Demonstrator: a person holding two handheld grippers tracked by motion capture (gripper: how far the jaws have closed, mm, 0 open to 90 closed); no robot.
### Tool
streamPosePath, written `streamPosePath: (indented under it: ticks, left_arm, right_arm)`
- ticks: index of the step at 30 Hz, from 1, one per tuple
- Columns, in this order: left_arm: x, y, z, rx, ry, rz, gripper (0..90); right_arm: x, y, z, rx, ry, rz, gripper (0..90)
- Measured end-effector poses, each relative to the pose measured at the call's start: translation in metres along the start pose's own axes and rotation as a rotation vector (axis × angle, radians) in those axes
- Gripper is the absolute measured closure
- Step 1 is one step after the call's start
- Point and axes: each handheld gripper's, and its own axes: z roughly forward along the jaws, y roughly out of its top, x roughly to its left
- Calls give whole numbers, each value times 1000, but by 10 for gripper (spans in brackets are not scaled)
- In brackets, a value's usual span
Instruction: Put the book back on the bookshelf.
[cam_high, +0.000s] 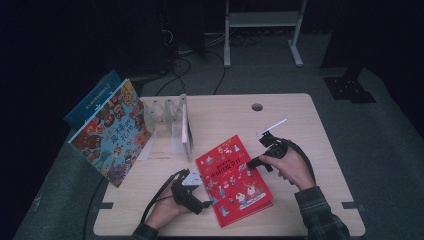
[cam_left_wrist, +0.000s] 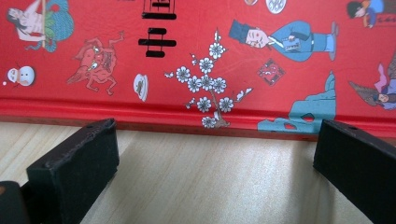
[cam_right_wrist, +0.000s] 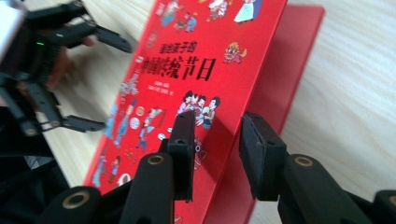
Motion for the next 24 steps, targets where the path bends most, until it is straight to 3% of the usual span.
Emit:
streamPosePath:
  ticks: [6,7,14,24]
  left_arm:
    - [0,0,0,-5,0,0,0]
    - [0,0,0,-5,0,1,0]
    - [0,0,0,-1,-3,2,0]
    - [0,0,0,1,-1,-2,0]
  right_arm:
    - [18,14,-10,-3,34,-45,662]
    - [24,19,-9,11,61,-54,667]
    - [44,37,6,66,53,-100,692]
    - [51,46,9,39,45,-101,731]
